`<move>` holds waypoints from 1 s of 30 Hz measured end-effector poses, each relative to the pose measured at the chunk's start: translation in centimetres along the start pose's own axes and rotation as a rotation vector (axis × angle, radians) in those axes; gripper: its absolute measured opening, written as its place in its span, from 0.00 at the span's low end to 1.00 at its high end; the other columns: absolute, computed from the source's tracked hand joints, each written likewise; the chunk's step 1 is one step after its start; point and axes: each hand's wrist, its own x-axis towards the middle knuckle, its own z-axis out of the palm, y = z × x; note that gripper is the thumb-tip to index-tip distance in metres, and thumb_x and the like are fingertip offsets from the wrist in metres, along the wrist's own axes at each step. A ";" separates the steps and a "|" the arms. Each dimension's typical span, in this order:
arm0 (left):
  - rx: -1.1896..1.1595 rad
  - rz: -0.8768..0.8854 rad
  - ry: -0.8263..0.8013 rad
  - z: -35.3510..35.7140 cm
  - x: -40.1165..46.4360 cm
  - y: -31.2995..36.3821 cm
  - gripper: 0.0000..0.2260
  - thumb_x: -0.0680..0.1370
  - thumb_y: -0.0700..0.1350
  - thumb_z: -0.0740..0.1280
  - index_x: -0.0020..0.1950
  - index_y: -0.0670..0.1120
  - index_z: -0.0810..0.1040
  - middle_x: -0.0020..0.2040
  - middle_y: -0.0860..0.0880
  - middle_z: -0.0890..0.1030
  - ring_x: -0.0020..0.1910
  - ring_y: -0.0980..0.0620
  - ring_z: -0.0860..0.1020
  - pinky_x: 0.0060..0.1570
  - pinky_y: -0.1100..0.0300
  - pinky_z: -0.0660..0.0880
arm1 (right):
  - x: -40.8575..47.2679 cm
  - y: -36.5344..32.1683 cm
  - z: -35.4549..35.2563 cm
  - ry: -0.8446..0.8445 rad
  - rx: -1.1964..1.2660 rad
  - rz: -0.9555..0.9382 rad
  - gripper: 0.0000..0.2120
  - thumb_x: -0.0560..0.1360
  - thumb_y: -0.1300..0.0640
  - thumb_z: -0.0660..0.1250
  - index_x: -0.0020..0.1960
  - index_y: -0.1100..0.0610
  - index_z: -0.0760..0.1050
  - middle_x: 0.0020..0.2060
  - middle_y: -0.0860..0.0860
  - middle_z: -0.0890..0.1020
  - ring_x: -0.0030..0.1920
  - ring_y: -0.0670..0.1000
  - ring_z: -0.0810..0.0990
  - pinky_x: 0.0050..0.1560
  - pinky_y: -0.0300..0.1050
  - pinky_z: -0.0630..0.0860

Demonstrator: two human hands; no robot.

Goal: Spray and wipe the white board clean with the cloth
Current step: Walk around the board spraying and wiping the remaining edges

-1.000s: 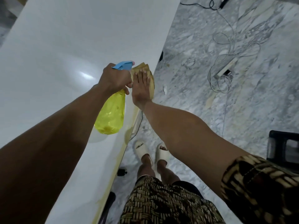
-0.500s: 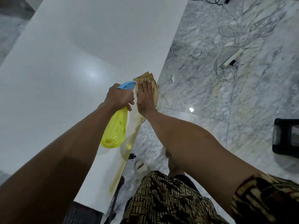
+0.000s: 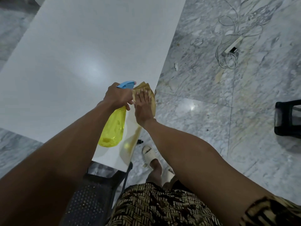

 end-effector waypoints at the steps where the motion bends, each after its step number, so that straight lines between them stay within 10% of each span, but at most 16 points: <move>1: 0.004 0.001 0.006 0.1 -0.7 -0.7 0.22 0.75 0.39 0.64 0.68 0.50 0.82 0.41 0.42 0.85 0.44 0.36 0.87 0.45 0.46 0.87 | -0.9 -0.2 0.4 -0.005 -0.005 -0.007 0.26 0.84 0.59 0.48 0.80 0.63 0.47 0.80 0.60 0.49 0.80 0.59 0.42 0.79 0.55 0.40; 11: -0.052 -0.019 0.051 0.8 -10.7 -9.1 0.21 0.79 0.36 0.63 0.66 0.55 0.81 0.43 0.40 0.84 0.40 0.42 0.85 0.30 0.58 0.82 | -11.6 -3.1 5.8 0.033 0.062 -0.107 0.25 0.85 0.58 0.51 0.79 0.64 0.50 0.79 0.61 0.50 0.80 0.60 0.44 0.78 0.54 0.40; 30: -0.090 -0.022 0.006 -2.5 -21.5 -19.1 0.23 0.74 0.36 0.63 0.67 0.47 0.83 0.41 0.40 0.86 0.30 0.44 0.83 0.36 0.53 0.83 | -26.6 -10.1 10.9 -0.133 0.113 0.022 0.29 0.81 0.64 0.57 0.79 0.64 0.50 0.79 0.62 0.49 0.79 0.62 0.44 0.78 0.57 0.43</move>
